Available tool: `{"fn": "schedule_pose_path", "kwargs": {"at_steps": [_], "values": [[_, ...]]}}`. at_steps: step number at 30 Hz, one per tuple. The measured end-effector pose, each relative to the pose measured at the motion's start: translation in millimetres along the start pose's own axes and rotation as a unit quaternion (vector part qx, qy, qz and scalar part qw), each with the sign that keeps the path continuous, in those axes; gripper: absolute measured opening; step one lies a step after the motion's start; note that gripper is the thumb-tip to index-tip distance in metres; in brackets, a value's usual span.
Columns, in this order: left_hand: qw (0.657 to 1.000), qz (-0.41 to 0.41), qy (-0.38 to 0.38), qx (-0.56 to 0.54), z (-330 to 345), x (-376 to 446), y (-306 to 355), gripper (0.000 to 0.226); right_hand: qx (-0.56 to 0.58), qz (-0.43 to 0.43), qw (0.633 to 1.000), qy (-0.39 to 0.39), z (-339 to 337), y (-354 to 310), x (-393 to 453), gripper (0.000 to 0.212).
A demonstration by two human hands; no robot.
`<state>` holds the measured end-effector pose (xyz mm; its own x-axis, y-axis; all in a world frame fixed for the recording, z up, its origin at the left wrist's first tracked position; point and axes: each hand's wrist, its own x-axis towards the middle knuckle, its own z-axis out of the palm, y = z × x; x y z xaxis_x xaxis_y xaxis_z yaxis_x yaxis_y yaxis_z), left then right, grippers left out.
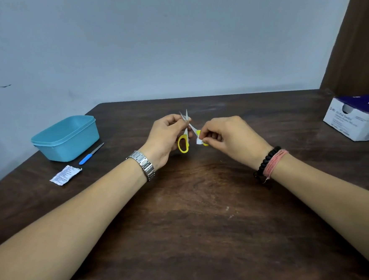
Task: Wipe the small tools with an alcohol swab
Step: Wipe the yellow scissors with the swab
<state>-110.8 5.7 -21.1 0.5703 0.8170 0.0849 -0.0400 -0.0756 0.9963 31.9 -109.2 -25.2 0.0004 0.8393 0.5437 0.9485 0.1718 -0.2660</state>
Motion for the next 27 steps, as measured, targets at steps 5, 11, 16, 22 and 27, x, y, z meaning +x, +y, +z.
{"fn": "schedule_pose_path", "kwargs": {"at_steps": [5, 11, 16, 22, 27], "values": [[1.000, -0.003, -0.016, -0.025, -1, -2, 1, 0.006, 0.021, 0.032, 0.999, 0.031, -1, 7, 0, 0.010], [0.998, -0.010, -0.041, -0.051, 4, -2, -5, 0.007, 0.050, 0.016, 0.997, 0.064, 0, 0, 0, 0.010], [0.997, -0.012, -0.051, -0.060, 6, -4, -6, 0.008, 0.052, 0.004, 0.997, 0.063, 6, -6, 1, 0.014], [0.998, -0.011, -0.027, -0.061, 5, -6, -3, 0.004, 0.037, 0.012, 0.999, 0.025, 8, -6, 0, 0.010], [0.997, -0.025, -0.051, -0.050, 9, -10, -5, 0.015, 0.035, 0.017, 0.998, 0.048, 5, -4, 0, 0.009]]}}
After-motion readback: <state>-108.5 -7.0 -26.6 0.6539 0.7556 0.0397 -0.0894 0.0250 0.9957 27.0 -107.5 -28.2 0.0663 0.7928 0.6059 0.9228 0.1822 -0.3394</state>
